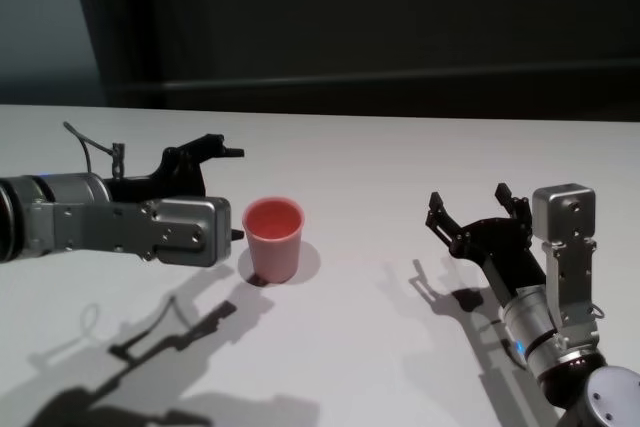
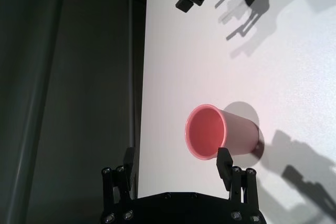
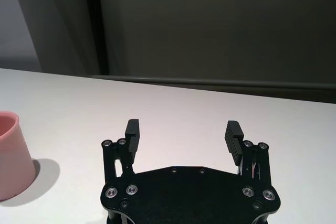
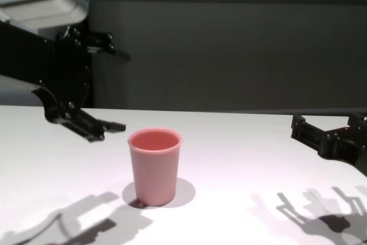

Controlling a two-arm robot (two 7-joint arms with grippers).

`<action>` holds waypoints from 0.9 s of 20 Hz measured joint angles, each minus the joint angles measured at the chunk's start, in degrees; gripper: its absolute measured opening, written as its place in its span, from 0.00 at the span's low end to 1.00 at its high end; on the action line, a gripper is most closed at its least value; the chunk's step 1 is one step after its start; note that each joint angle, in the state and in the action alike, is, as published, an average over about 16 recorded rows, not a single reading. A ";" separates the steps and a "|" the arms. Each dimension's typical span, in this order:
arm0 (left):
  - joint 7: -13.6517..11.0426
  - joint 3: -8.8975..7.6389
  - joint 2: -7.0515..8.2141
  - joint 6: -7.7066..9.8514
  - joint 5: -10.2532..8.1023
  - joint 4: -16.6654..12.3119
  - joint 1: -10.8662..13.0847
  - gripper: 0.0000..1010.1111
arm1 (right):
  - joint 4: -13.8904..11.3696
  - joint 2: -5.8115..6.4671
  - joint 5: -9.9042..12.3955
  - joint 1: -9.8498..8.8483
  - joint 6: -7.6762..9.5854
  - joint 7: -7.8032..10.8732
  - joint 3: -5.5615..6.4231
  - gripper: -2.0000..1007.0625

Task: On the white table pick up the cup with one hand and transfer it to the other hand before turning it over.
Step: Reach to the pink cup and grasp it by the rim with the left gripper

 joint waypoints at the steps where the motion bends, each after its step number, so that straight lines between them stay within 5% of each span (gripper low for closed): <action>1: -1.08 0.83 0.26 -0.16 0.36 0.22 -0.81 0.99 | 0.00 0.00 0.00 0.00 0.00 0.00 0.00 1.00; 8: -7.61 6.56 0.50 -1.19 3.00 2.76 -6.55 0.99 | 0.00 0.00 0.00 0.00 0.00 0.00 0.00 1.00; 18: -13.25 13.55 -2.33 -3.45 6.59 8.48 -13.90 0.99 | 0.00 0.00 0.00 0.00 0.00 0.00 0.00 1.00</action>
